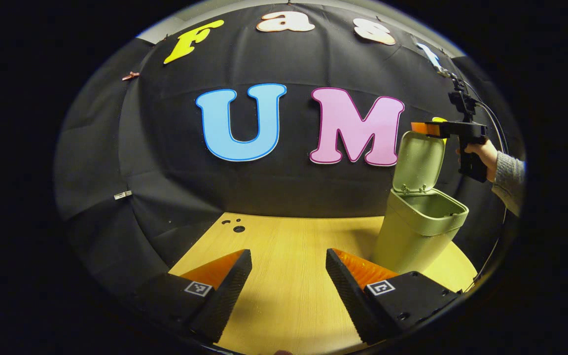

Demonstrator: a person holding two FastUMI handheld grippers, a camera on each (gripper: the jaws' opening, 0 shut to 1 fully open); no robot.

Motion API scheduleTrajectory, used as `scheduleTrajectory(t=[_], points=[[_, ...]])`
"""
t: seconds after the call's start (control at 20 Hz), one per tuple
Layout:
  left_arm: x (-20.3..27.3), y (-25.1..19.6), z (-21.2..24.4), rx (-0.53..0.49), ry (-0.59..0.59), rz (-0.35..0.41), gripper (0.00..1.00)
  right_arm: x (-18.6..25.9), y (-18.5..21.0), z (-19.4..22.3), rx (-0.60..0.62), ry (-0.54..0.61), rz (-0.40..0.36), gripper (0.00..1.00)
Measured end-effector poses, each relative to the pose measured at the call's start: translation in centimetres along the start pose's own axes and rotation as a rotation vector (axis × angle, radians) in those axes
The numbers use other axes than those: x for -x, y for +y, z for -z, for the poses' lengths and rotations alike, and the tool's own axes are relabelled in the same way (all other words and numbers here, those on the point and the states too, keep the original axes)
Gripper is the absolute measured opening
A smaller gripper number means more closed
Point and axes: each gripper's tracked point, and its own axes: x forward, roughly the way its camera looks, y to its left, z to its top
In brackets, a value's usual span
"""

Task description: Press the lid of the desktop garbage bin to open it, pick up the crumpled paper on the desktop and throw it into the bin, then pick up the pop can on the desktop and drop it into the bin, and finally close the garbage bin lid.

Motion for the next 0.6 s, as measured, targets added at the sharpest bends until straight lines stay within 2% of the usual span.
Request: scheduleTrajectory(t=[0.25, 0.45, 0.6], points=[[-0.2, -0.6, 0.2, -0.007, 0.007, 0.022, 0.98, 1.3, 0.2, 0.6, -0.042, 0.03, -0.009, 0.98], [-0.2, -0.8, -0.3, -0.008, -0.01, 0.043, 0.98, 4.1, 0.7, 1.0, -0.031, 0.032, -0.015, 0.98], [0.1, -1.1, 0.0, -0.005, -0.014, 0.067, 0.98, 6.4, 1.4, 2.9, -0.006, 0.071, -0.022, 0.98]])
